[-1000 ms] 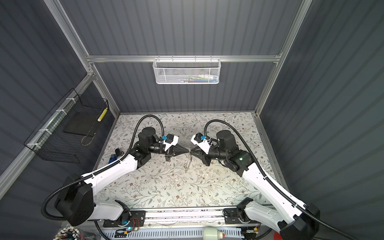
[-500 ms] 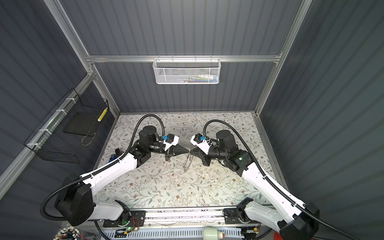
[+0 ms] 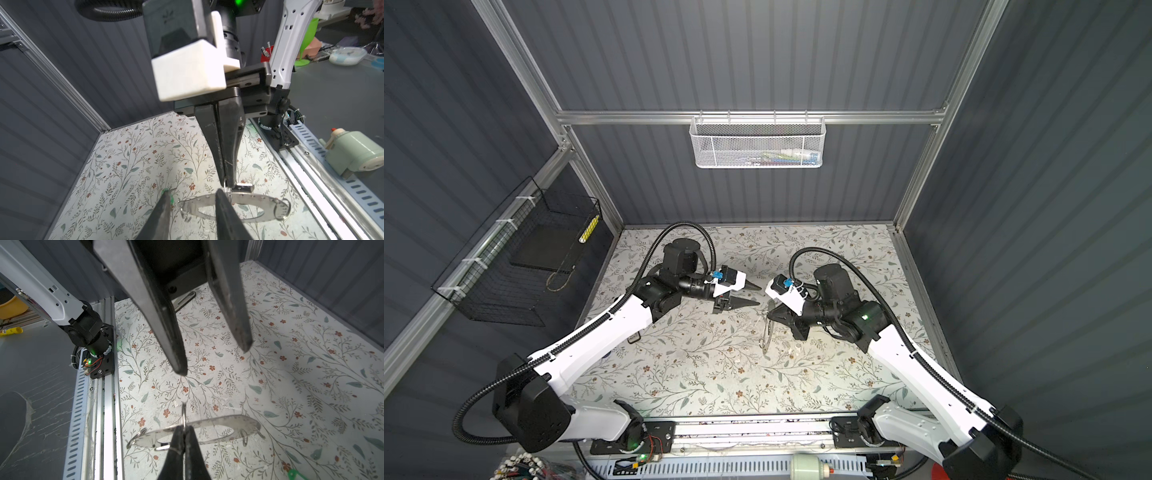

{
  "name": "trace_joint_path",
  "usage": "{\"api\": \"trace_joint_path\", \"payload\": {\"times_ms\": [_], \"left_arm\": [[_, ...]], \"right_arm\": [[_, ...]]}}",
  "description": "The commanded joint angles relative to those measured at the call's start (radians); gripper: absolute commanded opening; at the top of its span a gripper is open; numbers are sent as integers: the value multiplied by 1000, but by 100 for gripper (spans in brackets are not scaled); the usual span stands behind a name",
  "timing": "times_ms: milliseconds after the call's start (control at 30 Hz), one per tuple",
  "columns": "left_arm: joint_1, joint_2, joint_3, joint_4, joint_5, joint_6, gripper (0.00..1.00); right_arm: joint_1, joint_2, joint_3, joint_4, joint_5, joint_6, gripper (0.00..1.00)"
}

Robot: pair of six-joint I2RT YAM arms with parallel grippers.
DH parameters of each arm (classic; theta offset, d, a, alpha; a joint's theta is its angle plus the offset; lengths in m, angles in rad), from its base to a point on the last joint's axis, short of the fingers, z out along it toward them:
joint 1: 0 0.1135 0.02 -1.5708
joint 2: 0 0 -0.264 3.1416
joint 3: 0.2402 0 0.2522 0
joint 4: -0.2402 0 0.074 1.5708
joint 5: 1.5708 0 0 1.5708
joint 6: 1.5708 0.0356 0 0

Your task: Put the keys on the keyring

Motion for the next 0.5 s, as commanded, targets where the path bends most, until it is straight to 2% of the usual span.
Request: {"api": "trace_joint_path", "payload": {"times_ms": [0, 300, 400, 467], "left_arm": [[-36, -19, 40, -161, -76, 120, 35], [-99, 13, 94, -235, -138, 133, 36], [-113, 23, 104, -252, -154, 136, 33], [-122, 31, 108, -264, -170, 141, 27]], "right_arm": [[0, 13, 60, -68, -27, 8, 0], [1, 41, 98, -115, -27, -4, 0], [2, 35, 94, -112, -26, -3, 0], [2, 34, 95, -111, -25, -3, 0]]}}
